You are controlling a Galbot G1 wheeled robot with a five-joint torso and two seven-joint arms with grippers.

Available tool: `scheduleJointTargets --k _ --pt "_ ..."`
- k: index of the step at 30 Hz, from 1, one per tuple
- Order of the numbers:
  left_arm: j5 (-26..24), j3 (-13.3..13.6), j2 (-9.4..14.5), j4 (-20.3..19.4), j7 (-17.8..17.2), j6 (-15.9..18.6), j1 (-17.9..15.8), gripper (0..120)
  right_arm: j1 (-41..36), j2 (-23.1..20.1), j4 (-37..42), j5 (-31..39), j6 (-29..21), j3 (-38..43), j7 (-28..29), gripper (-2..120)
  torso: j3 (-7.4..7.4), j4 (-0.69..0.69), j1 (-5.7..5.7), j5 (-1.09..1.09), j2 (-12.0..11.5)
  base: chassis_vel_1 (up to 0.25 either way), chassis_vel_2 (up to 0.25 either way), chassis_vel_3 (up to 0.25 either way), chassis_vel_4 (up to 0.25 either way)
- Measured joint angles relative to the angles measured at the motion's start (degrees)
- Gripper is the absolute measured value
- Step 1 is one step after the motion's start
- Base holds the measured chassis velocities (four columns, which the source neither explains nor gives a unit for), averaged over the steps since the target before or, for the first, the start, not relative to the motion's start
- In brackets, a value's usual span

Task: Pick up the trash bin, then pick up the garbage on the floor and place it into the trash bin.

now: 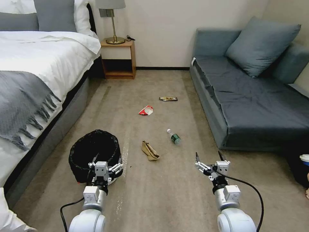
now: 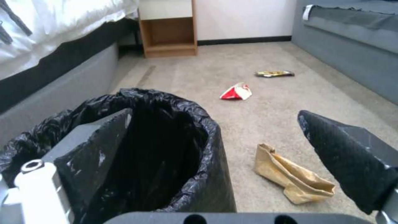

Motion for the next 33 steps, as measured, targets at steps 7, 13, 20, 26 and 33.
scheduleJointTargets --k 7,13,20,26,33 --pt "0.0 0.0 0.0 0.0 0.0 0.0 0.0 100 0.0 0.0 0.0 0.0 0.0 0.0 0.0 100 0.0 0.0 0.0 0.0 0.0 0.0 0.0 0.0 0.0" --pt "0.0 0.0 0.0 0.0 0.0 0.0 0.0 100 0.0 0.0 0.0 0.0 0.0 0.0 0.0 100 0.0 0.0 0.0 0.0 0.0 0.0 0.0 0.0 0.0" --pt "-0.1 0.0 0.1 0.0 -0.1 0.2 -0.1 100 0.1 0.0 0.0 0.1 -0.2 0.0 0.0 100 0.0 0.0 0.0 0.0 0.0 0.0 0.0 0.0 0.0" --pt "-3.6 -2.4 2.0 1.5 -3.6 6.4 -4.3 100 3.1 -0.3 -0.6 3.9 -5.9 -0.8 2.1 100 0.0 0.0 0.0 0.0 0.0 0.0 0.0 0.0 0.0" --pt "-9.8 -6.5 5.5 4.1 -9.7 17.1 -11.8 100 9.1 -0.8 -1.9 11.7 -17.3 -2.6 6.4 100 0.01 -0.01 0.0 0.0 0.0 0.0 0.0 0.0 0.0"
